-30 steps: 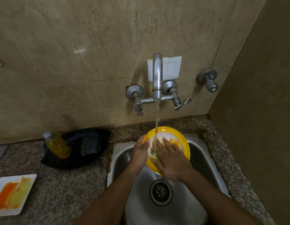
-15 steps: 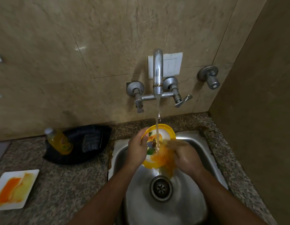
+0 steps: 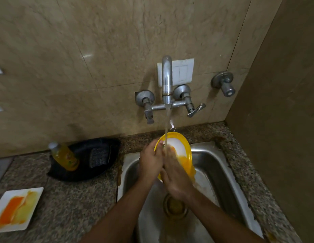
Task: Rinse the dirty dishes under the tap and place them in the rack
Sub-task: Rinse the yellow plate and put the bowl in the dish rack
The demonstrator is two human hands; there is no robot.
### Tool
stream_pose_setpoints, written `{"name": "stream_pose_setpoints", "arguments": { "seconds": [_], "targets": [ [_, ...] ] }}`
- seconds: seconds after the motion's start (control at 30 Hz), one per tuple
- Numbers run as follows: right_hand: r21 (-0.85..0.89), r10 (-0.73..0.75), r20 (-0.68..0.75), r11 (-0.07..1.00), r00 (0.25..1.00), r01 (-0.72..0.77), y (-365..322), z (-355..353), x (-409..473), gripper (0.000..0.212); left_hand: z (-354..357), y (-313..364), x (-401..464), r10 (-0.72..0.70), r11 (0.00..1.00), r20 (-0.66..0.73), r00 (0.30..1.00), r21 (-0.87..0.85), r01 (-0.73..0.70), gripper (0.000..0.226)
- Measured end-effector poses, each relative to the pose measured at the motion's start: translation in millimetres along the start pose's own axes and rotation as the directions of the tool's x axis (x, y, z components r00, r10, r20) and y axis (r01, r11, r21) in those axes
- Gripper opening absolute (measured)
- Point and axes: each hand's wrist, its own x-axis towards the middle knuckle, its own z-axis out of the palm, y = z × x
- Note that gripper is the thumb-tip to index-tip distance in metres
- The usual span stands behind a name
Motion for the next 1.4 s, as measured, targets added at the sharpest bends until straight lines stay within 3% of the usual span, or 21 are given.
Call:
{"name": "stream_pose_setpoints", "arguments": {
  "seconds": [0.07, 0.13, 0.23, 0.3, 0.37, 0.43, 0.53, 0.6, 0.7, 0.77, 0.87, 0.97, 1.07, 1.13, 1.27, 1.33, 1.4],
  "targets": [
    [-0.008, -0.108, 0.099, 0.994, 0.989, 0.11, 3, 7, -16, 0.063, -6, -3, 8, -0.053, 0.998, -0.042, 0.998, -0.032, 0.051, 0.028],
    [-0.168, -0.138, 0.189, 0.971, 0.972, 0.17, 34, 7, -31, 0.064, -14, -11, 9, -0.051, 0.999, -0.045, 0.998, 0.004, 0.051, 0.026],
    [-0.399, 0.032, 0.227, 0.915, 0.973, 0.063, 59, 0, -24, 0.075, -9, -16, 2, -0.049, 0.998, -0.017, 0.999, 0.047, 0.05, 0.032],
    [-0.418, 0.11, 0.226, 0.908, 0.968, -0.006, 44, 4, -14, 0.09, -1, -10, 2, -0.033, 0.99, -0.002, 0.999, 0.135, 0.033, 0.041],
    [-0.406, 0.087, 0.26, 0.913, 0.962, 0.027, 31, 14, -18, 0.102, -2, -6, 11, -0.006, 0.982, -0.002, 1.0, 0.191, 0.007, 0.045],
    [-0.432, 0.054, 0.309, 0.898, 0.95, 0.09, 25, 15, -29, 0.109, -10, -10, 17, -0.022, 0.991, -0.022, 1.0, 0.134, 0.024, 0.036],
    [-0.547, 0.213, 0.184, 0.834, 0.96, -0.08, 31, 20, -19, 0.103, -8, -10, 6, -0.058, 0.993, 0.01, 0.998, 0.101, 0.057, 0.03],
    [-0.49, 0.266, 0.206, 0.861, 0.942, -0.136, 22, 22, -10, 0.108, -3, -6, 1, -0.048, 0.991, 0.026, 0.998, 0.127, 0.045, 0.029],
    [-0.408, 0.08, 0.31, 0.911, 0.947, 0.056, 14, 25, -26, 0.113, -12, -12, 8, -0.051, 0.985, -0.039, 0.998, 0.161, 0.057, 0.036],
    [-0.458, 0.101, 0.338, 0.886, 0.936, 0.07, 24, 21, -32, 0.106, -17, -14, 5, -0.035, 0.984, -0.043, 0.998, 0.173, 0.042, 0.038],
    [-0.552, 0.204, 0.245, 0.833, 0.948, -0.037, 27, 24, -22, 0.096, -6, -2, -7, 0.069, 0.939, 0.042, 0.997, 0.334, -0.079, 0.031],
    [-0.349, 0.076, 0.322, 0.936, 0.944, 0.044, 15, 27, -26, 0.105, -8, 1, 0, 0.1, 0.924, 0.024, 0.995, 0.369, -0.102, 0.027],
    [-0.342, 0.064, 0.324, 0.938, 0.944, 0.054, 28, 10, -31, 0.09, -17, -12, 9, 0.002, 0.969, -0.009, 1.0, 0.246, 0.0, 0.03],
    [-0.379, 0.109, 0.238, 0.926, 0.965, -0.011, 36, 1, -23, 0.084, -13, -16, 6, -0.101, 0.98, 0.045, 0.994, 0.177, 0.092, 0.029],
    [-0.242, 0.209, 0.209, 0.958, 0.955, -0.157, 20, -2, 1, 0.081, 2, -14, 3, -0.326, 0.938, 0.089, 0.941, -0.095, 0.333, 0.026],
    [-0.211, 0.138, 0.236, 0.974, 0.962, -0.088, 9, -2, 5, 0.082, 5, -17, 7, -0.387, 0.9, 0.137, 0.912, -0.158, 0.406, 0.029],
    [-0.161, 0.024, 0.359, 0.986, 0.933, 0.037, 4, -7, -2, 0.078, 7, -28, 9, -0.437, 0.847, 0.196, 0.878, -0.239, 0.475, 0.031]
  ]
}}
